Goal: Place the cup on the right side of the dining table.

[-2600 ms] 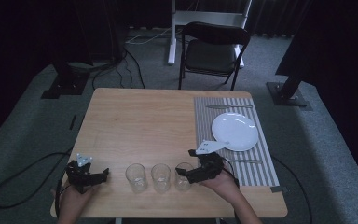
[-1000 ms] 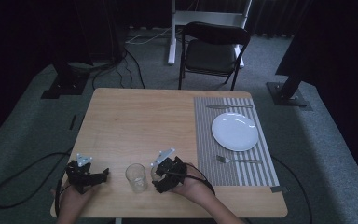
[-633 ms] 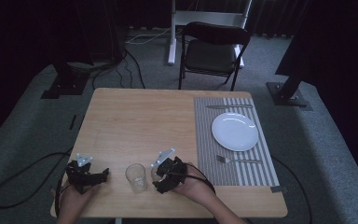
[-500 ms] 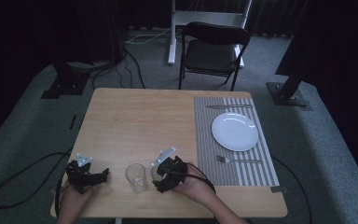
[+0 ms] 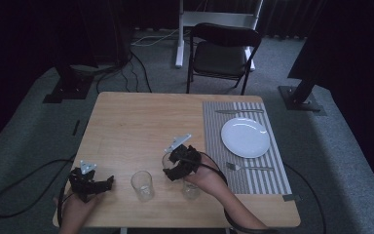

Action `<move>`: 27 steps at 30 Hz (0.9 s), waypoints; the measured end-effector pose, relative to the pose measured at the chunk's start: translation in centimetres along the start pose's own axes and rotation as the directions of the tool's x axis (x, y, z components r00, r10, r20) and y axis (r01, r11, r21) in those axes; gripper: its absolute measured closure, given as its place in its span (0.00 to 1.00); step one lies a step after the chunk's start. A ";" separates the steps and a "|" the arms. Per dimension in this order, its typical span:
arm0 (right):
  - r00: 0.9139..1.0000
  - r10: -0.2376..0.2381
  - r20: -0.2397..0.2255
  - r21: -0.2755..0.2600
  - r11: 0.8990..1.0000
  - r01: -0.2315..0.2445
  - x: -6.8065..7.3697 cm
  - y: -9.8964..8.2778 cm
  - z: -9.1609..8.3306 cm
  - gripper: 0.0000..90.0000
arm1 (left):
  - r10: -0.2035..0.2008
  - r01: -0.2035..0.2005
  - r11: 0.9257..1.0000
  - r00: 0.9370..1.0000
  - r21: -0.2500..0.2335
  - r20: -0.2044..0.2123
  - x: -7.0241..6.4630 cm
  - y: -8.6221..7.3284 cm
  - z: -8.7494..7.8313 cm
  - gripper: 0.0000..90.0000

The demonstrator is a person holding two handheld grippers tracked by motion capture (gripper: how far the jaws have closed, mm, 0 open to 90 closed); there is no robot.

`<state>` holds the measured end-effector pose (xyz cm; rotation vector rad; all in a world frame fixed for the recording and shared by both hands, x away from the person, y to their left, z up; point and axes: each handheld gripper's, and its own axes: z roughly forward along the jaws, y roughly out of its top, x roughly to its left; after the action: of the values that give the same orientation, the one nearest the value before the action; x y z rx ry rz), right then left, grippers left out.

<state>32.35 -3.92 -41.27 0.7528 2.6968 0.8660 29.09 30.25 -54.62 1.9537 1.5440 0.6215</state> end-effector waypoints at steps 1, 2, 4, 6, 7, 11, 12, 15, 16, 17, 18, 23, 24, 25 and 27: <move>1.000 0.012 0.005 -0.003 1.000 -0.012 -0.5 0.1 -0.1 0.32 | -0.001 0.001 1.000 1.000 0.000 0.000 0.0 0.0 0.0 0.00; 1.000 0.012 0.005 -0.003 1.000 -0.012 -0.5 0.1 -0.1 0.32 | -0.001 0.001 1.000 1.000 0.000 0.000 0.0 0.0 0.0 0.01; 0.998 0.050 0.029 -0.012 0.999 -0.050 -2.1 0.4 -0.3 0.32 | 0.000 0.000 1.000 1.000 -0.001 -0.001 0.0 0.0 0.0 0.01; 0.996 0.069 0.049 -0.019 0.998 -0.068 -3.2 0.6 -0.4 0.32 | 0.000 0.000 1.000 1.000 -0.001 -0.001 0.0 0.0 0.0 0.01; 0.995 0.077 0.061 -0.018 0.997 -0.076 -3.6 0.6 -0.5 0.32 | 0.000 0.000 1.000 1.000 -0.002 -0.001 0.0 0.0 0.0 0.00; 0.988 0.118 0.096 -0.020 0.993 -0.116 -5.8 0.7 -0.6 0.32 | 0.000 0.000 1.000 1.000 -0.002 -0.001 0.0 0.0 0.0 0.01; 0.986 0.128 0.108 -0.019 0.992 -0.127 -6.4 0.6 -0.6 0.32 | 0.000 0.000 1.000 1.000 -0.002 -0.002 0.0 0.0 0.0 0.00; 0.977 0.155 0.147 -0.006 0.988 -0.156 -8.0 0.5 -0.5 0.32 | 0.001 -0.001 1.000 1.000 -0.001 -0.001 0.0 0.0 0.0 0.01; 0.974 0.160 0.163 -0.002 0.987 -0.162 -8.6 0.5 -0.6 0.32 | 0.002 -0.002 1.000 1.000 -0.001 -0.001 0.0 0.0 0.0 0.01; 0.970 0.167 0.175 0.004 0.985 -0.171 -9.1 0.5 -0.6 0.32 | 0.001 -0.001 1.000 1.000 0.000 -0.001 0.0 0.0 0.0 0.00; 0.967 0.176 0.186 0.005 0.984 -0.180 -9.6 0.4 -0.6 0.32 | 0.000 0.000 1.000 1.000 -0.001 -0.001 0.0 0.0 0.0 0.00; 0.950 0.219 0.222 -0.004 0.975 -0.224 -12.2 0.3 -0.9 0.32 | 0.000 0.000 1.000 1.000 -0.001 -0.001 0.0 0.0 0.0 0.01; 0.945 0.231 0.231 -0.008 0.972 -0.236 -12.7 0.3 -0.9 0.32 | 0.000 0.000 1.000 1.000 -0.001 -0.001 0.0 0.0 0.0 0.01; 0.941 0.238 0.240 -0.007 0.970 -0.244 -13.1 0.3 -0.9 0.32 | 0.000 0.000 1.000 1.000 -0.001 -0.001 0.0 0.0 0.0 0.01; 0.932 0.250 0.261 -0.009 0.966 -0.257 -14.0 0.3 -0.8 0.32 | 0.000 0.000 1.000 1.000 -0.001 -0.001 0.0 0.0 0.0 0.01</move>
<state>44.06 -11.57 -39.87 1.1539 2.4171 0.7262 29.09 30.23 -54.63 1.9529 1.5444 0.6227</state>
